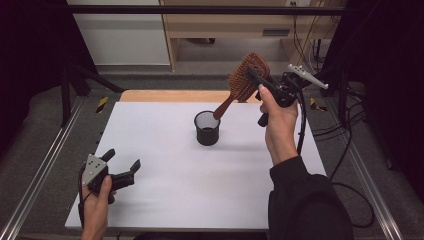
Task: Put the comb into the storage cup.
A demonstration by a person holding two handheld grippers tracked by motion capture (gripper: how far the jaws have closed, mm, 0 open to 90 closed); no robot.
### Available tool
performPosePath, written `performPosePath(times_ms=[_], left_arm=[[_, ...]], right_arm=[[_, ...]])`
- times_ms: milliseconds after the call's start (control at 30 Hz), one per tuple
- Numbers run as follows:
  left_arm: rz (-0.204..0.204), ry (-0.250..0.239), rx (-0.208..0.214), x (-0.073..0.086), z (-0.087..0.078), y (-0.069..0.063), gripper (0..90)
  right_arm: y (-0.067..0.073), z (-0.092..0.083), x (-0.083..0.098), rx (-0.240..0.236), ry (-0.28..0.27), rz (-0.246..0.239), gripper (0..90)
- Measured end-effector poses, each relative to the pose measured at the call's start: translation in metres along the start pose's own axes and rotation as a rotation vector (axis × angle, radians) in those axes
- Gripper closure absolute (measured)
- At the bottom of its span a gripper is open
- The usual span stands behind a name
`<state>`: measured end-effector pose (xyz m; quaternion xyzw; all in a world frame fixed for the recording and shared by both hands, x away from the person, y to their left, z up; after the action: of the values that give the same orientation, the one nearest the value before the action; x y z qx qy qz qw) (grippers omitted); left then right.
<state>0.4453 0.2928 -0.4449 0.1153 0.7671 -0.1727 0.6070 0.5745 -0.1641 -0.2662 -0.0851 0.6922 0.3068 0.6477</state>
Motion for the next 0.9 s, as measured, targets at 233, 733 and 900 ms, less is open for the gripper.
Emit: performPosePath(times_ms=[233,733,900], left_arm=[[0.001,0.001,0.005,0.0,0.001,-0.001,2.4],[-0.005,-0.004,0.009,0.0,0.0,0.0,2.4],[-0.006,-0.008,0.013,-0.001,0.0,0.0,2.4]], right_arm=[[0.005,0.013,0.007,-0.01,0.017,0.007,53.3],[0.012,0.025,0.016,-0.022,0.053,-0.013,53.1],[0.013,0.028,0.018,-0.027,0.064,-0.016,53.0]])
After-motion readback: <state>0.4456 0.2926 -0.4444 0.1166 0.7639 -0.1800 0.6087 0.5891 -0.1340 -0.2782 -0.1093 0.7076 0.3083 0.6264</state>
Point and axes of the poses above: each handheld gripper's, and its own axes: z roughly forward along the jaws, x roughly out of its underside, y roughly to its left, the point moved 2 cm from there along z, roughly forward along the jaws, and after that the axes turned 7 degrees about -z, right-handed, at the moved point
